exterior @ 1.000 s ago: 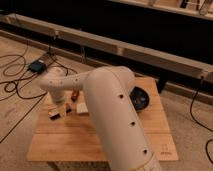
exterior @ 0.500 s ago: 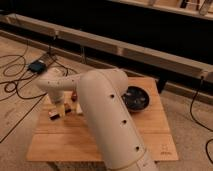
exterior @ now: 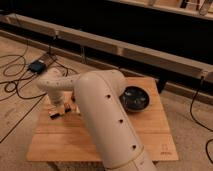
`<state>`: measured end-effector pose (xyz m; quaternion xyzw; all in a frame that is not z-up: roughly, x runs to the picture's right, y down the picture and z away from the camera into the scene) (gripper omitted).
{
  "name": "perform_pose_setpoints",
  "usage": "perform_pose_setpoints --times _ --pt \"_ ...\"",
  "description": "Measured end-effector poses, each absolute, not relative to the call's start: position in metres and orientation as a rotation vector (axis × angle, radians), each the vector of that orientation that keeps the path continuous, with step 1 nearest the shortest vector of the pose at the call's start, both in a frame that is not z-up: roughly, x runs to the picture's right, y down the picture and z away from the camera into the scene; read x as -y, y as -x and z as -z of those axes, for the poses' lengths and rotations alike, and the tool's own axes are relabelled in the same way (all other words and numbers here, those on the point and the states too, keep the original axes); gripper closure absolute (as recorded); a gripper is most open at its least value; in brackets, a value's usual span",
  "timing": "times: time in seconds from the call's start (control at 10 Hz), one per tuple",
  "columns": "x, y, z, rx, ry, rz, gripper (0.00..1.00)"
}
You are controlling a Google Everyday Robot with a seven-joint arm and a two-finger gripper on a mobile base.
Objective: Place the eraser on the white sponge
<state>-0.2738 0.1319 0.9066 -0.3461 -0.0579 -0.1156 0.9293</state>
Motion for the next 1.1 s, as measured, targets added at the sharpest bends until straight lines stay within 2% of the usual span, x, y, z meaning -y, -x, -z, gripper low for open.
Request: perform_pose_setpoints --times 0.3,0.8,1.1 --pt "-0.126 0.268 -0.91 0.114 0.713 0.205 0.99" --pt "-0.107 0.263 -0.905 0.115 0.707 0.132 1.0" --pt "-0.069 0.225 -0.898 0.085 0.659 0.049 1.0"
